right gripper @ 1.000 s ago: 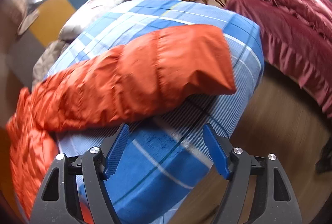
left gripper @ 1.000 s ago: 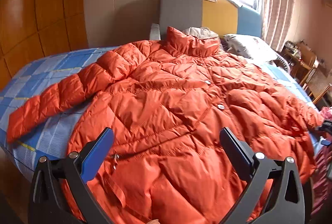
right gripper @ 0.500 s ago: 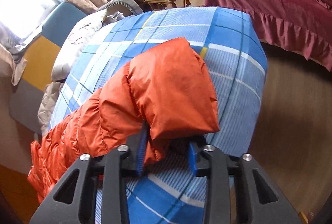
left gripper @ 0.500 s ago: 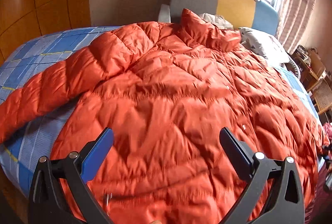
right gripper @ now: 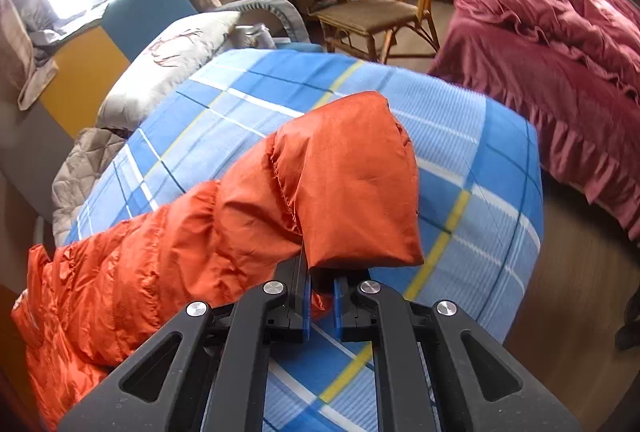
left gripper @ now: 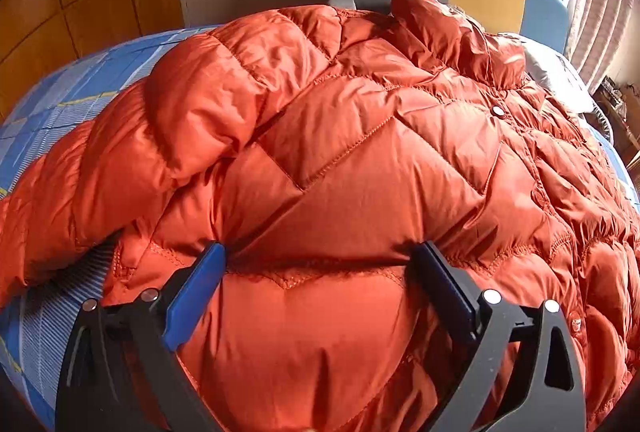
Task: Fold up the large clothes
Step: 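Lift the sleeve with the right tool and lay it across the jacket body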
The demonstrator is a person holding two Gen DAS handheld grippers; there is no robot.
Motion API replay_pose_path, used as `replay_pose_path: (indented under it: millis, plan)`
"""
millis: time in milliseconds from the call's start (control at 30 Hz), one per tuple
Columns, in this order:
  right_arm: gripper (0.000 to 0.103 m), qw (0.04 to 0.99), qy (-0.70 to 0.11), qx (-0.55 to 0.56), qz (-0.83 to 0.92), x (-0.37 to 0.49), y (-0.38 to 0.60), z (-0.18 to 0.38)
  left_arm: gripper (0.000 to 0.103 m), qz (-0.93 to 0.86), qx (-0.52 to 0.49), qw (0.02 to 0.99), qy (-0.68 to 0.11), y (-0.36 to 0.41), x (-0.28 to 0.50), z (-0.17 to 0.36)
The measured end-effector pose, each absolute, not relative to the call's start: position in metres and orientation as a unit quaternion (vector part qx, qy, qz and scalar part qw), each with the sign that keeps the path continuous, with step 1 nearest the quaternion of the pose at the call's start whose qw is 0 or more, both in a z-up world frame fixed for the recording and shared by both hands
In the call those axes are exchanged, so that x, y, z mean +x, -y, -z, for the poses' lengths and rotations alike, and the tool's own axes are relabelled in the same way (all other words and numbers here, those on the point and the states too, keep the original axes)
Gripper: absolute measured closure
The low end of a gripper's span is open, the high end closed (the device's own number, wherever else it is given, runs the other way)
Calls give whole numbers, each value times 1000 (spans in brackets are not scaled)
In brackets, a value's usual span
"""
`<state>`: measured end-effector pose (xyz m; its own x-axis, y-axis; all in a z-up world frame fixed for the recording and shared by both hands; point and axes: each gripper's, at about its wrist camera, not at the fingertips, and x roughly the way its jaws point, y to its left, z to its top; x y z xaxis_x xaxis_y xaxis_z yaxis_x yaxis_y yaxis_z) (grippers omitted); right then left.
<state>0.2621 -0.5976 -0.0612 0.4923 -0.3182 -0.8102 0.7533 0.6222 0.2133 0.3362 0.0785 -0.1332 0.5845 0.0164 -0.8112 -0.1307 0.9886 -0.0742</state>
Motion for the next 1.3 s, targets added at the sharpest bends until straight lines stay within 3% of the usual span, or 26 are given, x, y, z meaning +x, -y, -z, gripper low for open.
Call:
replay_pose_path:
  millis: [267,567,1300]
  plan:
    - [96,860,-359,246,267,319,556,20,5,-39,-59,888,-455,-78,341,131]
    - [97,900,-364,189,145,390,446,-7,4,-39,-59,890,-451,-78,339,131]
    - [97,884,-445,77,-122,440,187,26,3,-39,-61,892,-446,-80,336,131]
